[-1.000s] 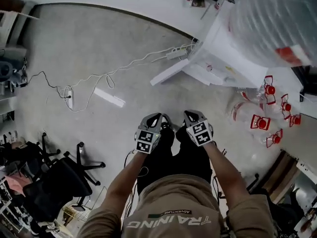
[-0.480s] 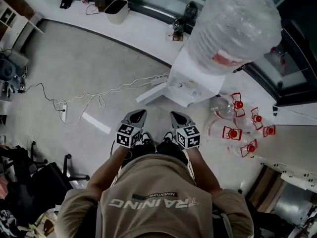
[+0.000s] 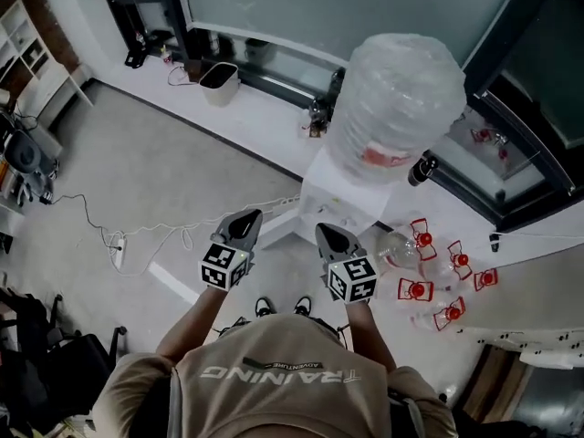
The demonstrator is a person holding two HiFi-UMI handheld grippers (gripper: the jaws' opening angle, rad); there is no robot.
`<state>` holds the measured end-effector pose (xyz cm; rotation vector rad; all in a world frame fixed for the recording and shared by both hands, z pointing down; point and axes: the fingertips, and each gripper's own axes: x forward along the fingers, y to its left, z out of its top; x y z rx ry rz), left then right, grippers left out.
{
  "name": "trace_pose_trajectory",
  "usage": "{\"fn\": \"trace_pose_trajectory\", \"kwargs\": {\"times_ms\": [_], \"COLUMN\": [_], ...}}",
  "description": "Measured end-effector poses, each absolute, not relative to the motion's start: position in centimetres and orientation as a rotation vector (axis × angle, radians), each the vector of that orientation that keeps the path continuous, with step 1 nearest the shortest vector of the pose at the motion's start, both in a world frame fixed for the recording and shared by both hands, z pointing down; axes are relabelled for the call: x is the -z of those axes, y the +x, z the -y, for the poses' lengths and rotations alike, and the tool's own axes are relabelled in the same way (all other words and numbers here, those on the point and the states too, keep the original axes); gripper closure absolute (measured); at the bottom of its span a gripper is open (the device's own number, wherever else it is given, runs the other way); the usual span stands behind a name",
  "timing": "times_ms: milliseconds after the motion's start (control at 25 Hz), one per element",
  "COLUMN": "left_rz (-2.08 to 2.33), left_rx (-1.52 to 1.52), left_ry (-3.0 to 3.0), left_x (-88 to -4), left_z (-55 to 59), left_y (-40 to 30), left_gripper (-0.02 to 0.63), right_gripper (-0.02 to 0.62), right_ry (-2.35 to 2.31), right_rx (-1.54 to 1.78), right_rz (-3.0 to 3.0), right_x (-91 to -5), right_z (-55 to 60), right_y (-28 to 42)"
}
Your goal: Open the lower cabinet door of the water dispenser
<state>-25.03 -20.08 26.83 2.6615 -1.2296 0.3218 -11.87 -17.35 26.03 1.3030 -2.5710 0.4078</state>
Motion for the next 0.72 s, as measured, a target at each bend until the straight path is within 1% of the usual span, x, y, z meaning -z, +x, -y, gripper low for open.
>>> {"fn": "trace_pose_trajectory", "kwargs": {"times_ms": [160,320,400,520,600,720], "left_rz": [1.284,1.322,1.325,1.298,1.298,1.339], "left_rx": [-0.272,-0.161,-0.095,-0.005,0.000,0.014], "left_ry": [2.633,2.667,2.669,2.661,2.687,2.728], "left_x": [-25.4,-21.0,-19.2,-17.4,-16.6,-15.0], "left_z": [20.5,21.1,20.3,19.2,19.1,19.6], "left_y": [-25.0,-24.4,-24.3,-23.9,-23.5,-24.0], "left_gripper": [0.615,0.615,0.615,0.615,0.615,0.615], "right_gripper": [0.587,0.588,0.588,0.588,0.588,0.588], "right_ry": [1.325,1.335,1.398,1.447,1.420,1.377], "right_rx": [-0.423,-0.182,-0.086,-0.107,-0.103,-0.008], "right_rz": [2.658,2.687,2.674,2.704,2.721,2.736], "right_x": [-21.5,-16.5,-15.2,-14.7,-14.4,-12.7], "right_z": [17.3,18.6,18.8,18.9,19.1,19.5], "right_y": [-11.0,-11.0,-10.7,-10.6,-11.0,-12.0]}}
